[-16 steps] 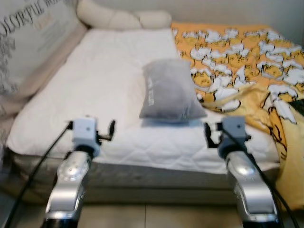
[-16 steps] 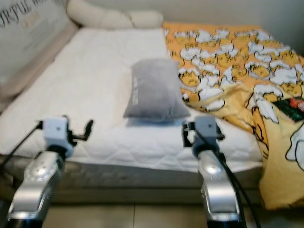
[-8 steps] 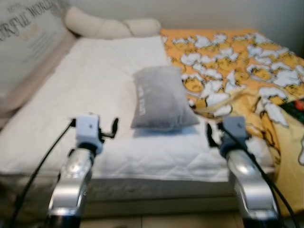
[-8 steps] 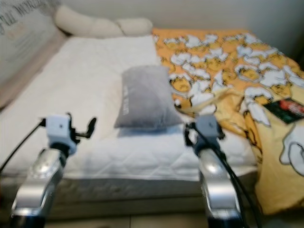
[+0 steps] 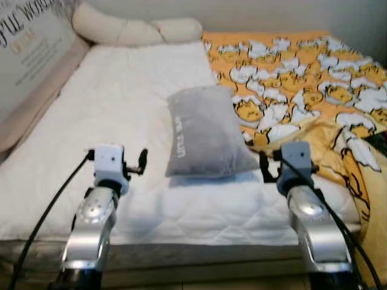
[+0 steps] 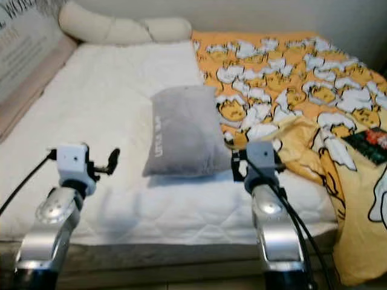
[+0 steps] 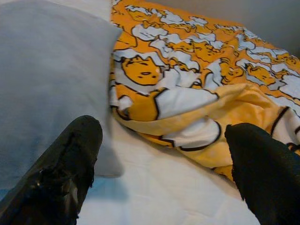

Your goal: Clean up the room

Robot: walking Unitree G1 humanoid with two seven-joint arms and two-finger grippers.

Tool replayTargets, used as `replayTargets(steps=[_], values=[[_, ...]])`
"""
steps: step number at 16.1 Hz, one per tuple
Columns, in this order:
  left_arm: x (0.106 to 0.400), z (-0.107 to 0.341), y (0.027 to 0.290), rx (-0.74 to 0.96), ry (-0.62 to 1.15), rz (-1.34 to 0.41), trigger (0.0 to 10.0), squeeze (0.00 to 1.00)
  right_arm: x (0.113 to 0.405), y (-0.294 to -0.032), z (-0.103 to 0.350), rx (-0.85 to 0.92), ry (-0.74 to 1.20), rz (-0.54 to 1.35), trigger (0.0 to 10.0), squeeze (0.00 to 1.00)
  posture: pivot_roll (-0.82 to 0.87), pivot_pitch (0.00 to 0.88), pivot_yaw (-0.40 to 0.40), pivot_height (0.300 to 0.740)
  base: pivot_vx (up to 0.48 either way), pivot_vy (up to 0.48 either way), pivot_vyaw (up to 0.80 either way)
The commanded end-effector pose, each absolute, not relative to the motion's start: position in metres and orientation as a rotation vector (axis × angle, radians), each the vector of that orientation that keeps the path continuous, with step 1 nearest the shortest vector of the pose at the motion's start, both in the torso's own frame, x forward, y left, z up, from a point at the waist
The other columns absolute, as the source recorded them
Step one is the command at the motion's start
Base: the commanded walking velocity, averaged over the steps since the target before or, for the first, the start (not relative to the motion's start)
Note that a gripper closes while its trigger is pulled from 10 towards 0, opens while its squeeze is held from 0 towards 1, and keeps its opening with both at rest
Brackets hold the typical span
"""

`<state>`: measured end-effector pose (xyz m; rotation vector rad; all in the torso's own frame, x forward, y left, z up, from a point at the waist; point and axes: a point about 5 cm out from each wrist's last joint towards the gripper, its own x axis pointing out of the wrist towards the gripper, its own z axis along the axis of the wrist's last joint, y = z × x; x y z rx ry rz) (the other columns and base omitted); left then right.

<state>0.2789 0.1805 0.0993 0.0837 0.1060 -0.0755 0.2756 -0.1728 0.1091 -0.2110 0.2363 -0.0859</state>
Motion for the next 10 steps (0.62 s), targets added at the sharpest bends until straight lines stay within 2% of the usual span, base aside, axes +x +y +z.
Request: replayTargets(steps=[1, 10], values=[[0.2787, 0.0999, 0.1714, 0.079, 0.100, -0.102, 10.0, 0.00, 0.2739, -0.1806, 0.1090, -0.215, 0.242, -0.103, 10.0, 0.00, -0.01, 0.000, 0.013, 0.740, 0.319, 0.000, 0.00], [0.2806, 0.1010, 0.1705, 0.079, 0.099, -0.107, 10.0, 0.00, 0.2748, -0.1805, 0.1079, -0.224, 0.249, -0.100, 10.0, 0.00, -0.02, 0.000, 0.012, 0.740, 0.319, 0.000, 0.00]])
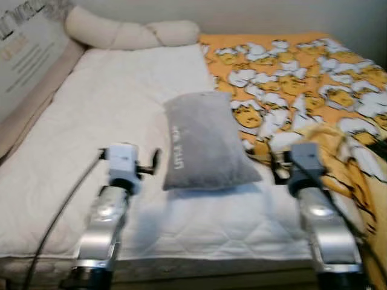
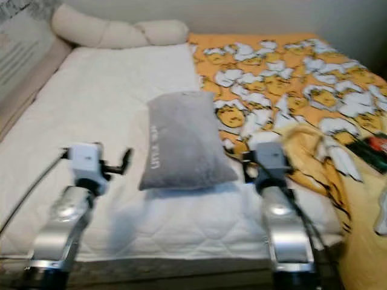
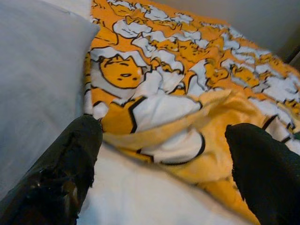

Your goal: Clean up the room

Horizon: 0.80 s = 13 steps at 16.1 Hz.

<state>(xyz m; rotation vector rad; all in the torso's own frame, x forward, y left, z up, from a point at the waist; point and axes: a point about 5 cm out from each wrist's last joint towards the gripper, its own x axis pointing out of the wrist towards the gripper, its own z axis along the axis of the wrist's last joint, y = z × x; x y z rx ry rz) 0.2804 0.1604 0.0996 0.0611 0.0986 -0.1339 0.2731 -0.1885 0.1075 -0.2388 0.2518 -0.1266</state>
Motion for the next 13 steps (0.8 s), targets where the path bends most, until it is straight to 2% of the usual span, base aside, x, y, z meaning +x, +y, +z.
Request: replayTargets(steps=[1, 9, 11, 13], values=[[0.2806, 0.1010, 0.1705, 0.079, 0.099, -0.107, 10.0, 0.00, 0.2748, -0.1804, 0.1079, -0.225, 0.249, -0.100, 10.0, 0.00, -0.02, 0.000, 0.012, 0.740, 0.319, 0.000, 0.00], [0.2801, 0.1012, 0.1699, 0.076, 0.098, -0.108, 10.0, 0.00, 0.2741, -0.1779, 0.1081, -0.229, 0.246, -0.070, 10.0, 0.00, -0.02, 0.000, 0.011, 0.740, 0.318, 0.000, 0.00], [0.2794, 0.1012, 0.1698, 0.075, 0.097, -0.108, 10.0, 0.00, 0.2732, -0.1751, 0.1084, -0.289, 0.244, -0.042, 10.0, 0.00, -0.02, 0.000, 0.011, 0.740, 0.317, 0.000, 0.70], [0.2788, 0.1009, 0.1695, 0.075, 0.098, -0.110, 10.0, 0.00, 0.2730, -0.1767, 0.1073, -0.257, 0.248, -0.068, 10.0, 0.00, -0.01, 0.000, 0.011, 0.740, 0.313, 0.000, 0.40]])
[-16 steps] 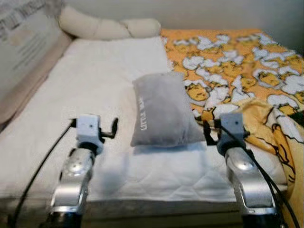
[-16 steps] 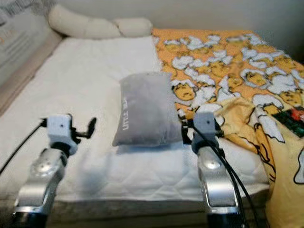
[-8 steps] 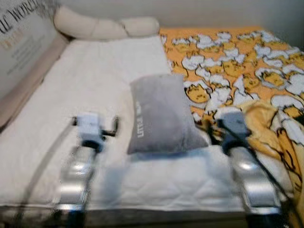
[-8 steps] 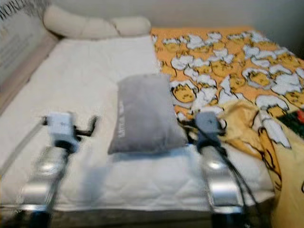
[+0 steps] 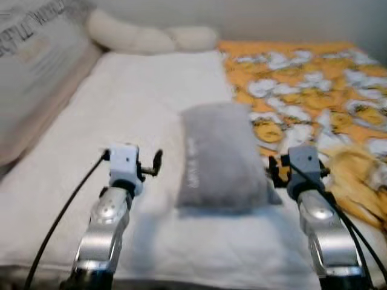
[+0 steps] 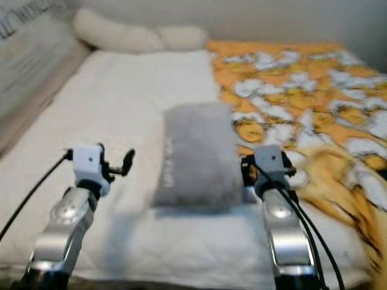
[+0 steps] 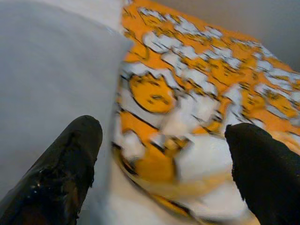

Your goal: Clean up the room

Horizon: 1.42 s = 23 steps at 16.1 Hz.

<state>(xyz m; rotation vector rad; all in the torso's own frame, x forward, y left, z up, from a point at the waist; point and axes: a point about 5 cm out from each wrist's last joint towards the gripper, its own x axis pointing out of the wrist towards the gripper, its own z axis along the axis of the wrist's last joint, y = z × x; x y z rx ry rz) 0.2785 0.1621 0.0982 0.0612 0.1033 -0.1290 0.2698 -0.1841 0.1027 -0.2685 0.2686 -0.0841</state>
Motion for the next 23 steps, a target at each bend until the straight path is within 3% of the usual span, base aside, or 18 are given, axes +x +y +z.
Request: replayTargets(steps=[1, 16, 23], values=[[0.279, 0.101, 0.170, 0.075, 0.097, -0.110, 10.0, 0.00, 0.273, -0.177, 0.107, -0.253, 0.248, -0.069, 10.0, 0.00, -0.01, 0.000, 0.011, 0.740, 0.296, 0.000, 0.00], [0.269, 0.096, 0.166, 0.104, 0.115, -0.132, 10.0, 0.00, 0.266, -0.187, 0.105, -0.270, 0.238, -0.095, 10.0, 0.00, -0.03, 0.000, 0.030, 0.740, 0.000, 0.000, 0.00], [0.271, 0.097, 0.165, 0.103, 0.113, -0.119, 10.0, 0.00, 0.267, -0.180, 0.104, -0.267, 0.237, -0.079, 10.0, 0.00, -0.02, 0.000, 0.024, 0.740, 0.000, 0.000, 0.00]])
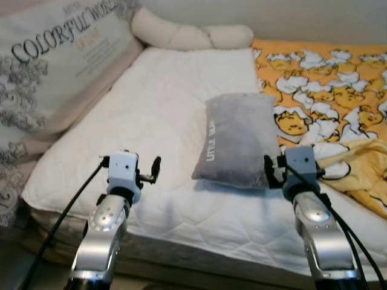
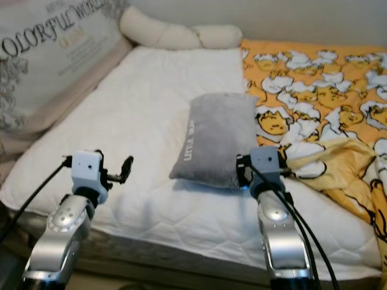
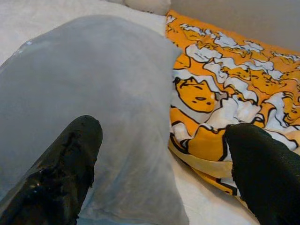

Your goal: Clean up the room

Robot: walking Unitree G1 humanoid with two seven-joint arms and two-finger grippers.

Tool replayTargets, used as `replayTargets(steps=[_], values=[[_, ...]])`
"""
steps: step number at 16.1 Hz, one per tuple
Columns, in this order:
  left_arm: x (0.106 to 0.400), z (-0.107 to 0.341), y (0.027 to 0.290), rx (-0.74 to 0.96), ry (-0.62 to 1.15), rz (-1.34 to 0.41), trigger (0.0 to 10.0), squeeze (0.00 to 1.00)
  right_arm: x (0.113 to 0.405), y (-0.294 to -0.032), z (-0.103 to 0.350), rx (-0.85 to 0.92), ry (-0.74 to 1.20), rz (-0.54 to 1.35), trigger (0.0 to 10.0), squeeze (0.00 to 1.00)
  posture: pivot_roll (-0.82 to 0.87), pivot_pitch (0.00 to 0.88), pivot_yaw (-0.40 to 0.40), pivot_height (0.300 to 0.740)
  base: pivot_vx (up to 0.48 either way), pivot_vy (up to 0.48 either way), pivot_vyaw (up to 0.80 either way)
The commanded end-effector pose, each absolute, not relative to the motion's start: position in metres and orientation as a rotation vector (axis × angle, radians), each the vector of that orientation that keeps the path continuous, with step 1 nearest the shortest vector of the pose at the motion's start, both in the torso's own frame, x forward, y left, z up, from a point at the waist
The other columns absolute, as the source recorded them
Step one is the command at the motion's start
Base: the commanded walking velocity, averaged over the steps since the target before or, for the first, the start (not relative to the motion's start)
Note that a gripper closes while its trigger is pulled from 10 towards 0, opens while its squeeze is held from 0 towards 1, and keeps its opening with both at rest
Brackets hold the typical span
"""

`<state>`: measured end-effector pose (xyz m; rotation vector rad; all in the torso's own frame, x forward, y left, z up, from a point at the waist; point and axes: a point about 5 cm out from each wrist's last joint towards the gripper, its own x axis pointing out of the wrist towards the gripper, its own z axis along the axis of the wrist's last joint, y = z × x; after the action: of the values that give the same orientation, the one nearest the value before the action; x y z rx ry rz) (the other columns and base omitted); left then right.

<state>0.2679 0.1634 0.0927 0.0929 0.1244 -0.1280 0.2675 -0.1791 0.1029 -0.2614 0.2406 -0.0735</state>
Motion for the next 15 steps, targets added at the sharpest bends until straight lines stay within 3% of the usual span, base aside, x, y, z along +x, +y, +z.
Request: replayTargets(steps=[1, 6, 9, 13, 15], values=[[0.271, 0.097, 0.165, 0.107, 0.112, -0.118, 10.0, 0.00, 0.267, -0.180, 0.104, -0.267, 0.237, -0.078, 10.0, 0.00, -0.02, 0.000, 0.022, 0.740, 0.000, 0.000, 0.00], [0.268, 0.097, 0.163, 0.080, 0.104, -0.124, 10.0, 0.00, 0.269, -0.177, 0.106, -0.258, 0.236, -0.042, 10.0, 0.00, -0.01, 0.000, 0.003, 0.740, 0.051, 0.000, 0.00], [0.266, 0.097, 0.163, 0.074, 0.102, -0.119, 10.0, 0.00, 0.273, -0.176, 0.106, -0.253, 0.235, -0.035, 10.0, 0.00, 0.00, 0.000, -0.006, 0.740, 0.306, 0.000, -0.78], [0.268, 0.099, 0.164, 0.075, 0.102, -0.109, 10.0, 0.00, 0.277, -0.169, 0.107, -0.318, 0.226, 0.021, 10.0, 0.00, 0.01, 0.000, -0.008, 0.740, 0.315, 0.000, 0.00], [0.269, 0.099, 0.164, 0.077, 0.102, -0.109, 10.0, 0.00, 0.277, -0.167, 0.106, -0.314, 0.226, 0.024, 10.0, 0.00, 0.02, 0.000, -0.007, 0.740, 0.315, 0.000, 0.72]])
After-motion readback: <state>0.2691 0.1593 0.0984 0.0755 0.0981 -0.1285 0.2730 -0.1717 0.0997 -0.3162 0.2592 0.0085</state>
